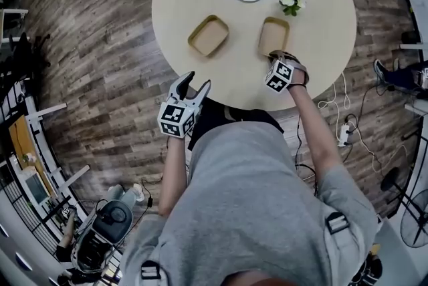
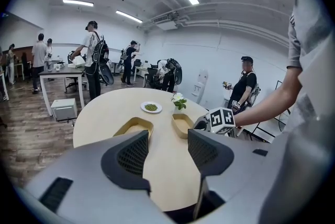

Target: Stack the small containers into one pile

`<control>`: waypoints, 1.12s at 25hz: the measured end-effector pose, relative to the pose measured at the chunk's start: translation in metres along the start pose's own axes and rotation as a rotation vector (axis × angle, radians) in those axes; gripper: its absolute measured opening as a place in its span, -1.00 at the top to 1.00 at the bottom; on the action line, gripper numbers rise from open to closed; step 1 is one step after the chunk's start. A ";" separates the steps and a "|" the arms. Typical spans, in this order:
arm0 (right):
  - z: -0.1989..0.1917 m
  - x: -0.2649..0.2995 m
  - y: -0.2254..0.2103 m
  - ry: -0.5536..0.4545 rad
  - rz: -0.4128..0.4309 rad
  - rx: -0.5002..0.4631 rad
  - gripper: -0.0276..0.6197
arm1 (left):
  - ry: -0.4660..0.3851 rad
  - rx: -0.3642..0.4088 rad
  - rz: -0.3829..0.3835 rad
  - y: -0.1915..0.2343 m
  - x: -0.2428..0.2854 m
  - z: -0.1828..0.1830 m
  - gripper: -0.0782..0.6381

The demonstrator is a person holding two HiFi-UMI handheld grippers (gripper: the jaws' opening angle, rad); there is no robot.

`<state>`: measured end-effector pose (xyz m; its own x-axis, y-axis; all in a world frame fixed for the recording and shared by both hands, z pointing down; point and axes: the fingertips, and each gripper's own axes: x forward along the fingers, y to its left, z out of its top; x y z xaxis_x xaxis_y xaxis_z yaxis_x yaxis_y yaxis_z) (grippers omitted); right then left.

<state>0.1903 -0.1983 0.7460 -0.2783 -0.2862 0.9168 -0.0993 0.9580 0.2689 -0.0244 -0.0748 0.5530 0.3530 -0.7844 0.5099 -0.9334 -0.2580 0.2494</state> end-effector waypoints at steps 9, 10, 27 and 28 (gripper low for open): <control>0.000 -0.001 0.004 0.005 -0.011 -0.027 0.84 | -0.008 0.009 -0.010 0.002 0.002 0.008 0.08; 0.000 -0.001 0.004 0.006 -0.014 -0.031 0.84 | -0.009 0.014 -0.014 0.002 0.003 0.008 0.08; 0.031 -0.016 -0.007 0.009 -0.099 0.066 0.85 | -0.007 0.039 -0.099 0.025 0.003 0.010 0.08; 0.035 -0.016 -0.004 0.012 -0.100 0.075 0.85 | -0.007 0.043 -0.106 0.029 0.001 0.011 0.08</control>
<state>0.1617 -0.1981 0.7195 -0.2519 -0.3799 0.8901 -0.1973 0.9206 0.3371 -0.0521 -0.0897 0.5515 0.4492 -0.7556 0.4768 -0.8930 -0.3631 0.2658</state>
